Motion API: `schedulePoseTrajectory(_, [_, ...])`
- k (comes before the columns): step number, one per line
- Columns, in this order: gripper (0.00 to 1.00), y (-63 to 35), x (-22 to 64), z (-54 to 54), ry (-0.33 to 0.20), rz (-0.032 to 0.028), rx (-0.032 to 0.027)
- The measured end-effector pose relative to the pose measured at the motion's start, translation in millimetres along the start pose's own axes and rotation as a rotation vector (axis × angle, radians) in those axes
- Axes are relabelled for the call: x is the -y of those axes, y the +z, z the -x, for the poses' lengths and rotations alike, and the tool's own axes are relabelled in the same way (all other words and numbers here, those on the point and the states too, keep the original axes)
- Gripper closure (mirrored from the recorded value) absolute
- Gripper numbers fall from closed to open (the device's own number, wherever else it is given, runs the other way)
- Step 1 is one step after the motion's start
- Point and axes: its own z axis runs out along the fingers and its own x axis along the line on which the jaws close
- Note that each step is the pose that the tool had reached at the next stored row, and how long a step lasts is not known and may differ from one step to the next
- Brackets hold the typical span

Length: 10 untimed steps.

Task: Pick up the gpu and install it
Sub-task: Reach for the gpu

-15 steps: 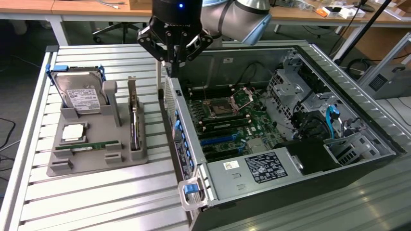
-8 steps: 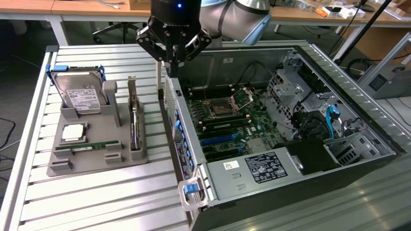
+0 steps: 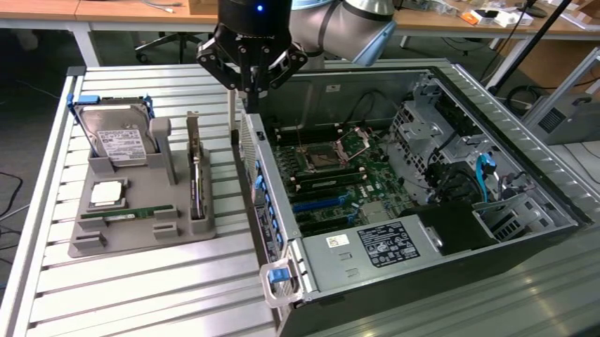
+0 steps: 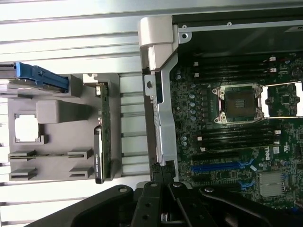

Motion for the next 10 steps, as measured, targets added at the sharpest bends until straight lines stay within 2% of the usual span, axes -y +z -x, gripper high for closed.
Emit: schedulePoseTrajectory(10, [0.89, -0.1, 0.4, -4.9, 0.000, 0.0000, 0.0000])
